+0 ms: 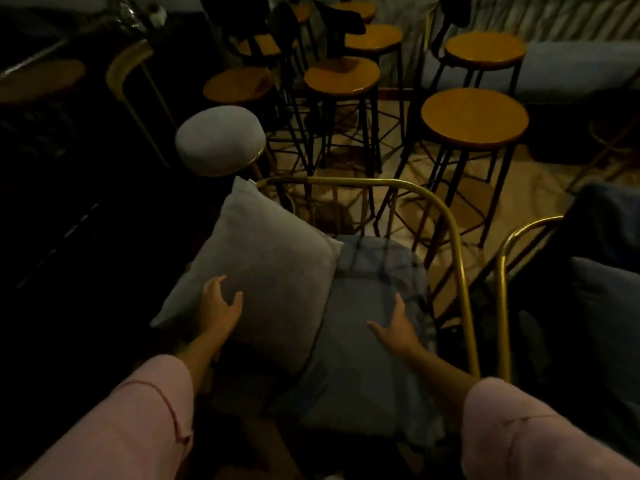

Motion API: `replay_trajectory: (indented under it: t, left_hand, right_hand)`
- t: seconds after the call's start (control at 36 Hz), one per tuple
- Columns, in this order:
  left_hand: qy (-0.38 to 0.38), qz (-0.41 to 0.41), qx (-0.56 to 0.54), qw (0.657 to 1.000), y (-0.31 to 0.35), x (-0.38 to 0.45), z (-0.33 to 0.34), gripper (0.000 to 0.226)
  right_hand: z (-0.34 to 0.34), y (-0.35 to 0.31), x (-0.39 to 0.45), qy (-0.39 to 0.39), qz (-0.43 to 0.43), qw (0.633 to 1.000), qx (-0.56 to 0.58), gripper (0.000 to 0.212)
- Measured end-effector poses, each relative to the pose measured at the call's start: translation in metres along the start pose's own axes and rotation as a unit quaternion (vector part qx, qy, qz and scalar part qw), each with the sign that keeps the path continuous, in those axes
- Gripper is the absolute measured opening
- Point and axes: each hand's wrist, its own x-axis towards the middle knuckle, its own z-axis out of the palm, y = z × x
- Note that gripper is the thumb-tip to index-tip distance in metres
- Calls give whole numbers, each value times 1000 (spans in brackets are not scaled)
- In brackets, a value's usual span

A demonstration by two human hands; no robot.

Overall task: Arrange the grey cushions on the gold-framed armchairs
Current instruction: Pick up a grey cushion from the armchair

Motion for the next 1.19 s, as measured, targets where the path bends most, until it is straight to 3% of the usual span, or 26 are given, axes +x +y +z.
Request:
replay_trajectory:
  t: [0.11,0.25,0.36,0.39,0.44,0.53,0.58,0.61,0.69,0.78,0.86,1.0,1.03,1.08,1.11,1.19]
  left_hand:
    - [-16,42,20,999,-9,63,-13,57]
    - [-76,94,76,990,-22,135,-6,75]
    - [-93,78,139,983,-37,173,12,92]
    - [-89,75,138,984,-42,179,17,96]
    - [-71,75,125,987,-49,191,23,105]
    - [-49,80,119,988,-62,207,32,117]
    - [-30,76,101,992,-69,213,38,121]
    - [-20,69,87,994,-72,215,40,123]
    - [0,65,76,995,-77,220,47,126]
    - [12,66,68,995,-78,225,50,129]
    - [26,63,56,996,-76,222,50,128]
    - [31,34,-8,999,-60,202,52,104]
    - [20,27,-32,999,-57,194,54,101]
    - [-16,-10,-101,995,-57,178,62,98]
    - [-35,-35,-132,990,-59,168,68,97]
    - [-83,-110,-181,974,-69,130,89,89]
  right_hand:
    - [49,-23,22,-16,68,996,47,103]
    - [104,-39,56,-5,153,978,140,106]
    - [148,-26,98,-7,219,950,222,144]
    - [157,-27,108,-6,229,946,228,141]
    - [173,-28,126,-4,252,939,234,109]
    - [191,-41,147,-10,276,924,266,94]
    - [205,-40,161,-8,270,915,300,72]
    - [212,-37,168,-8,275,908,315,79]
    - [232,-18,190,-4,299,878,374,135]
    - [236,-19,197,14,311,860,405,119]
    - [227,-23,194,-4,299,846,441,139]
    - [186,-26,170,60,254,892,369,137]
    - [174,-29,159,79,233,906,345,126]
    - [150,-27,139,124,211,914,325,83]
    - [137,-21,130,143,210,915,314,78]
    - [104,-1,99,171,184,931,263,118]
